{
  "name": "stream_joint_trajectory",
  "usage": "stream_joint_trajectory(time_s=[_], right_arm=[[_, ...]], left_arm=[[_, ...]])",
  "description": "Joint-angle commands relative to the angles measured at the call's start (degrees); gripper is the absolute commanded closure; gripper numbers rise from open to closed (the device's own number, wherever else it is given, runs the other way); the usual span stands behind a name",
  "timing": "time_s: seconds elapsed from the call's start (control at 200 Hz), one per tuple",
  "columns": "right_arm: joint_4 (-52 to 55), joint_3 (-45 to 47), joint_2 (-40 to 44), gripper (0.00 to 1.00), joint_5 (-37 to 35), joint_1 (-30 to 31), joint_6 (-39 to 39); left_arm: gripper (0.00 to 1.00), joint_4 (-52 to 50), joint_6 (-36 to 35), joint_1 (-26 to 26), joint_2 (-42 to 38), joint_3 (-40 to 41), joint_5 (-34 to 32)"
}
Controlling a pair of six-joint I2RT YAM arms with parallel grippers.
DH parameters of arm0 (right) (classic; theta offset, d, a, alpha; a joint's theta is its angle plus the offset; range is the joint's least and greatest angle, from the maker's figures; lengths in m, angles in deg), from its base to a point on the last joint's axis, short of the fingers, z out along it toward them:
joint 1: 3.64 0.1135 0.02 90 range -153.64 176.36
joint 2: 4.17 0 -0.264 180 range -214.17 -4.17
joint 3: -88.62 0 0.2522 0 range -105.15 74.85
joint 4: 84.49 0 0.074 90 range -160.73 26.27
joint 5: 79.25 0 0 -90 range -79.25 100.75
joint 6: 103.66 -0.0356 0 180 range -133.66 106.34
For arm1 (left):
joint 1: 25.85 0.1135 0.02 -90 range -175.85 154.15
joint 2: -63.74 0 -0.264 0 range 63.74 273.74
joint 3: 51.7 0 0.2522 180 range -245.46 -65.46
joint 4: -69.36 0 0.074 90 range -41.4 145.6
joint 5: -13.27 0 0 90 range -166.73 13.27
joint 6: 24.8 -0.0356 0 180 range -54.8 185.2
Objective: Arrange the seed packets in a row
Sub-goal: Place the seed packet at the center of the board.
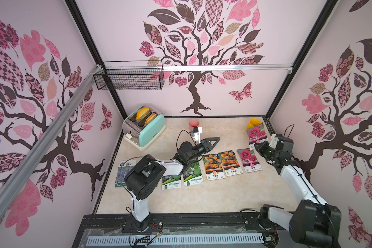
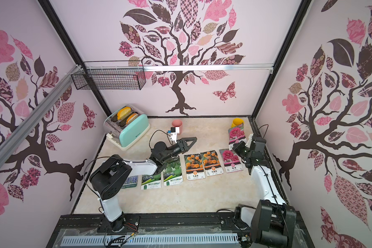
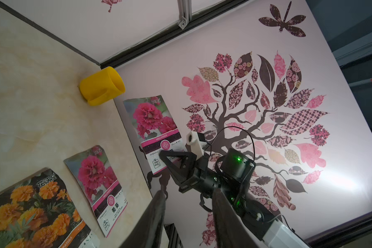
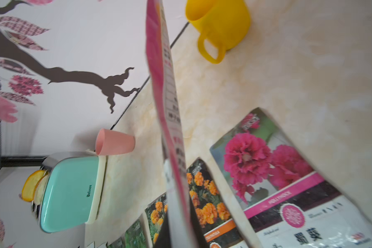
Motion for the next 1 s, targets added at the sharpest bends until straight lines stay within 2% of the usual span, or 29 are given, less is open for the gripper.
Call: stream_joint_trajectory(time_s=[0.0,0.115,0.245,0.34,0.52,0.67,0.99], right_arm=[[3.5,-1.9,-1.8,1.00,-1.5,-2.9,2.5],[4.7,-2.4,-4.3,1.00,-3.3,-4.5,4.0],[4.3,-4.5,-9.9,1.00,-0.9,-7.3,4.7],[6.4,-7.7,-14.5,1.00,-1.6,-7.4,6.6],[9.0,-12.1,-22.5,1.00,-2.0,-8.5,9.4],[15.8,-18.1,-29.5,1.00,-2.4,-10.3,12.7],[19.7,-19.3,-33.1,1.00,-7.7,-12.2,15.4]], left_arm=[[0.61,-3.6,-5.5,-1.0,-3.0,2.0,2.6],[0.62,-4.3,-8.0,-1.2,-4.4,3.3,4.0],[0.63,-5.8,-11.3,-1.4,-5.3,4.4,6.0],[0.65,-6.9,-13.0,-1.4,-5.5,4.8,7.0],[0.69,-7.1,-13.8,-1.1,-3.9,4.0,9.5],[0.72,-6.3,-13.9,-1.0,-2.5,3.6,10.6],[0.76,-5.7,-13.8,-0.5,-1.2,3.0,12.4]])
